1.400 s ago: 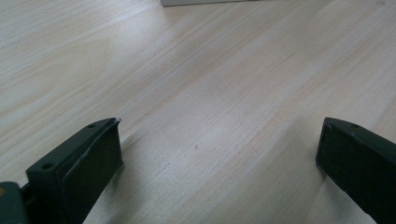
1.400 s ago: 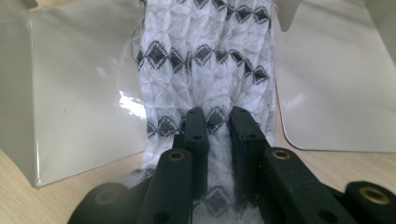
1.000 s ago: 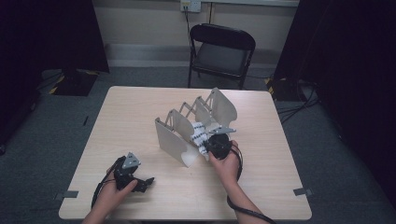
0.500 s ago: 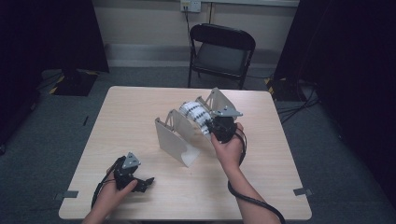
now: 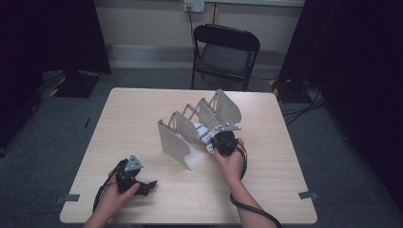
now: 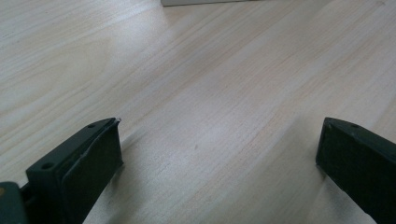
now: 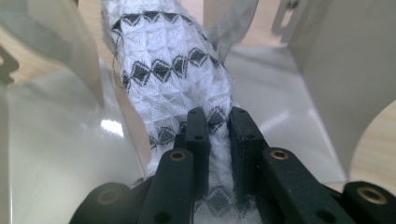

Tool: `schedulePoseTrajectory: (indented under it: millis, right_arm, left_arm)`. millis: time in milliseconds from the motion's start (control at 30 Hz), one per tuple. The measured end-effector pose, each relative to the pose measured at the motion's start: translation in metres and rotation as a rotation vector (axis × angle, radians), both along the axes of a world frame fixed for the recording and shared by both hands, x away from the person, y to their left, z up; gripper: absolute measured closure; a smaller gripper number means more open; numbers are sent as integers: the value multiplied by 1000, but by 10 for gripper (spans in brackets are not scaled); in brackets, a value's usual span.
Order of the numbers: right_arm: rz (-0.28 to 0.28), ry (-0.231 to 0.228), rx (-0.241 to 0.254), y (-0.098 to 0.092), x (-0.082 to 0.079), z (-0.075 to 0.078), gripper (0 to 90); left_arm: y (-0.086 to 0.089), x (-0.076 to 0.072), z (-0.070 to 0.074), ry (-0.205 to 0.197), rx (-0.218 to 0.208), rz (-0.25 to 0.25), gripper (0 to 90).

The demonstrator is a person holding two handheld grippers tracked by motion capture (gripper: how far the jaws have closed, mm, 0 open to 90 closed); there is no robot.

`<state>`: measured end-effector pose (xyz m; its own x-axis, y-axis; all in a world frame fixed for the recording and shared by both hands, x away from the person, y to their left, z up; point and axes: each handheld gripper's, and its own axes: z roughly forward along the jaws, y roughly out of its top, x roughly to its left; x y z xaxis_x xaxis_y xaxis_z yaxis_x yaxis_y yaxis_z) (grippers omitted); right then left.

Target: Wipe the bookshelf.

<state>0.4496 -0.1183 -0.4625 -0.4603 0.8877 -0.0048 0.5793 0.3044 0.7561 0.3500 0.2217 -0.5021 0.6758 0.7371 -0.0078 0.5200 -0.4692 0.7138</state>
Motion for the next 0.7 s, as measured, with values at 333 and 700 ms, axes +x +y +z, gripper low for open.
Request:
schedulePoseTrajectory:
  millis: [333, 700]
  right_arm:
    - [125, 100, 34, 8, -10, -12, 596]
    - [117, 48, 72, 12, 5, -8, 389]
  left_arm:
    - [0, 0, 0, 0, 0, 0, 0]
    - [0, 0, 0, 0, 0, 0, 0]
